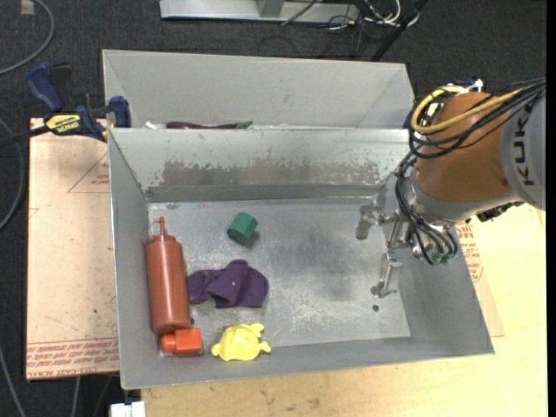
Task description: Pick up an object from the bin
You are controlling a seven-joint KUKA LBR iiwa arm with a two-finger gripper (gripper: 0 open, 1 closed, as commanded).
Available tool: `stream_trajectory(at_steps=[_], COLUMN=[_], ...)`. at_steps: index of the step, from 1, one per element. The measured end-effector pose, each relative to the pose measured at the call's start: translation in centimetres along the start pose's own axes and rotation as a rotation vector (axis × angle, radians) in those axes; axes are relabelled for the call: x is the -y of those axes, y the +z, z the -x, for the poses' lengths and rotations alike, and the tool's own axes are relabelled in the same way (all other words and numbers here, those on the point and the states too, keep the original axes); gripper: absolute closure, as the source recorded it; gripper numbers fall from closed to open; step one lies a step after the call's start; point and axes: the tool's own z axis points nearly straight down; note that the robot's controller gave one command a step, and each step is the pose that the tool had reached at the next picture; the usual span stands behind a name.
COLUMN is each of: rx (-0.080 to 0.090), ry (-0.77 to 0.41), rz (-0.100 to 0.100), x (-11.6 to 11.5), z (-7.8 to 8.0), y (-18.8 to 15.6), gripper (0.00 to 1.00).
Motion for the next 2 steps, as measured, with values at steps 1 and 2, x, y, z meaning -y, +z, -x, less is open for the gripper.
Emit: stream_trajectory(at_steps=[1, 2], rx=[0.008, 0.008], ry=[-0.002, 0.053], rz=[-0.001, -0.002], x=[0.0, -0.9], z=[0.2, 1.7], y=[-0.5, 0.2], gripper=[0.0, 0.0])
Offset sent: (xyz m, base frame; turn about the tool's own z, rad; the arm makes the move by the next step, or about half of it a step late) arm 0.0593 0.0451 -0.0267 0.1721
